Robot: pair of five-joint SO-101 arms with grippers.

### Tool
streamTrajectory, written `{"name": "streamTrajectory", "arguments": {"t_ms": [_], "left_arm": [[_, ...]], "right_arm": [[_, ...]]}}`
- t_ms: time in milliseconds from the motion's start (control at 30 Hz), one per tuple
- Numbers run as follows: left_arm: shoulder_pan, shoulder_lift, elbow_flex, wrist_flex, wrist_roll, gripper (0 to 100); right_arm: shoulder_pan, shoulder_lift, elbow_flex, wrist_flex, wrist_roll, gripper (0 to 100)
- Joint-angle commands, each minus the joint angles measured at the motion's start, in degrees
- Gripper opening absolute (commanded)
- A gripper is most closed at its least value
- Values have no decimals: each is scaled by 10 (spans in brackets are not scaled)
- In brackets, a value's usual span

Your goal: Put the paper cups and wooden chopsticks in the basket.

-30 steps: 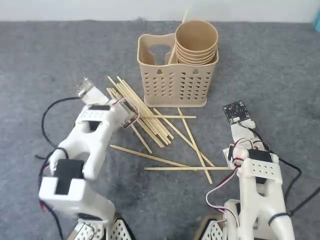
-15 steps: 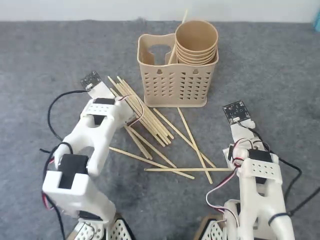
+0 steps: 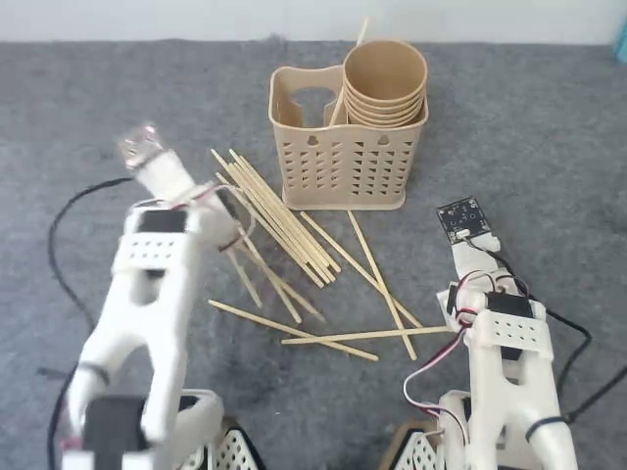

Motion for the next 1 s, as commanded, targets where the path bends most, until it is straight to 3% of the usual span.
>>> {"name": "streamTrajectory", "arguments": {"t_ms": [0, 200, 367, 533, 767, 967], "left_arm": [[-33, -120, -4, 0, -54, 12], [-56, -204, 25, -55, -130, 12], [-59, -288, 107, -160, -196, 12], [-59, -433, 233, -313, -237, 12], [-54, -676, 434, -606, -303, 12], [-43, -780, 461, -570, -304, 12]], "right_arm": [[7, -22, -6, 0, 7, 9], [7, -22, -6, 1, 7, 9], [7, -22, -6, 2, 6, 9], [7, -22, -6, 2, 6, 9], [7, -22, -6, 2, 6, 9], [6, -22, -6, 3, 6, 9]]}}
